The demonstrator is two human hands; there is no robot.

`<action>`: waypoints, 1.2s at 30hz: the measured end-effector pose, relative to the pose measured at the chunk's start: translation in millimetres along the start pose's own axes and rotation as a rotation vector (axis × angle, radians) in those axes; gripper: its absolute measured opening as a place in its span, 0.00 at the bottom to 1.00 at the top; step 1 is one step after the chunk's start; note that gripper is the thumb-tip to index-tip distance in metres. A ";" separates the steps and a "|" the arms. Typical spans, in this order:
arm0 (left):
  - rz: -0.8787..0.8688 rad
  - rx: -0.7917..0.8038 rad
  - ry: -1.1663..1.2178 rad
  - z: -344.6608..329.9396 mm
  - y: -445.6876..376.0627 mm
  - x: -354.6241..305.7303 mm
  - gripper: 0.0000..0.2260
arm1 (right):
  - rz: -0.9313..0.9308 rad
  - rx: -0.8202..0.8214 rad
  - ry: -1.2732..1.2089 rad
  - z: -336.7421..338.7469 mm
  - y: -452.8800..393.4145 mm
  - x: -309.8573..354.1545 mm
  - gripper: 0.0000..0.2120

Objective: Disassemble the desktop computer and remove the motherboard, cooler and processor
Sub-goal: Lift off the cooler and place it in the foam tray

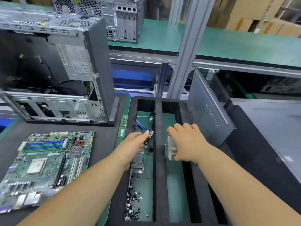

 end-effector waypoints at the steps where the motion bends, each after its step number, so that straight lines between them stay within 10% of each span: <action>1: -0.008 -0.005 0.015 1.9 1.4 -0.1 0.35 | 0.002 0.019 0.004 -7.0 -2.0 -1.4 0.38; 9: -0.026 -0.089 0.020 24.9 9.5 13.2 0.09 | 0.027 0.087 0.010 -44.1 -11.9 -9.2 0.37; 31: -0.054 -0.134 -0.020 40.6 25.5 30.3 0.10 | -0.057 0.234 -0.020 -133.0 -24.4 1.7 0.34; 36: -0.088 -0.141 -0.036 51.6 35.0 24.8 0.08 | -0.195 0.284 -0.061 -134.9 -26.5 -7.3 0.47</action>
Point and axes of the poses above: each hand's wrist, its own y-axis away from the middle knuckle, its own z-axis out of the back of the hand, x = y × z, the point moved 10 cm from there along -y, towards the middle knuckle, and after that the axes turned 8 degrees about -z, right-handed, at the moved point
